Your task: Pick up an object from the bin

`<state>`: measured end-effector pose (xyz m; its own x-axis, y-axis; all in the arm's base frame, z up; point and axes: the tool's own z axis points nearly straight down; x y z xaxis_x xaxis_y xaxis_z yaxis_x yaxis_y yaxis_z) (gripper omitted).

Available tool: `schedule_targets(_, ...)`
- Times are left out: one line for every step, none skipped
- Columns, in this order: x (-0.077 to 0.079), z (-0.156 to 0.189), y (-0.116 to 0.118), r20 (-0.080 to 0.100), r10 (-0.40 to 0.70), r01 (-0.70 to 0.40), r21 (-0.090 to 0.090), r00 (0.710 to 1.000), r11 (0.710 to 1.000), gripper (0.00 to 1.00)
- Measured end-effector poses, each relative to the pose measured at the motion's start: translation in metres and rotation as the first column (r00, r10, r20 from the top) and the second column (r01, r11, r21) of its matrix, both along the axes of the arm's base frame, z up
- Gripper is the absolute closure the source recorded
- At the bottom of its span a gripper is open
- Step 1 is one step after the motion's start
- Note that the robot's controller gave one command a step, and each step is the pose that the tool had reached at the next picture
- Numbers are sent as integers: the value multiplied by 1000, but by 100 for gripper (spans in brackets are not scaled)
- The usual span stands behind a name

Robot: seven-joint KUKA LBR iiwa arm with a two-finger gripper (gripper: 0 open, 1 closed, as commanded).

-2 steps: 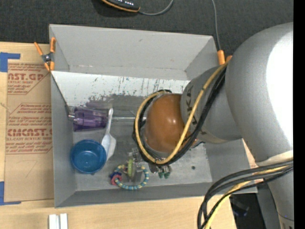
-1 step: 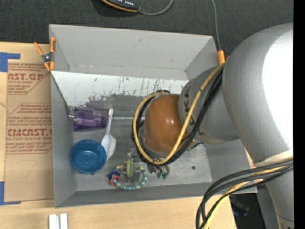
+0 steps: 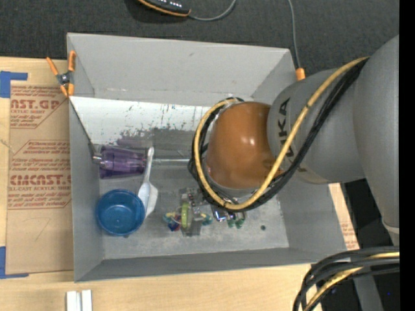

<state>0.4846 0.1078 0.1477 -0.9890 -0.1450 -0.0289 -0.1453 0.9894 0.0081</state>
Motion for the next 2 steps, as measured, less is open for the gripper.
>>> schedule_targets(7, 32, 21, 6, -31, 31, 4, 999, 999, 100)
schedule_targets(10, 120, -3, 0, 27, -27, -1, 1000, 1000, 100)
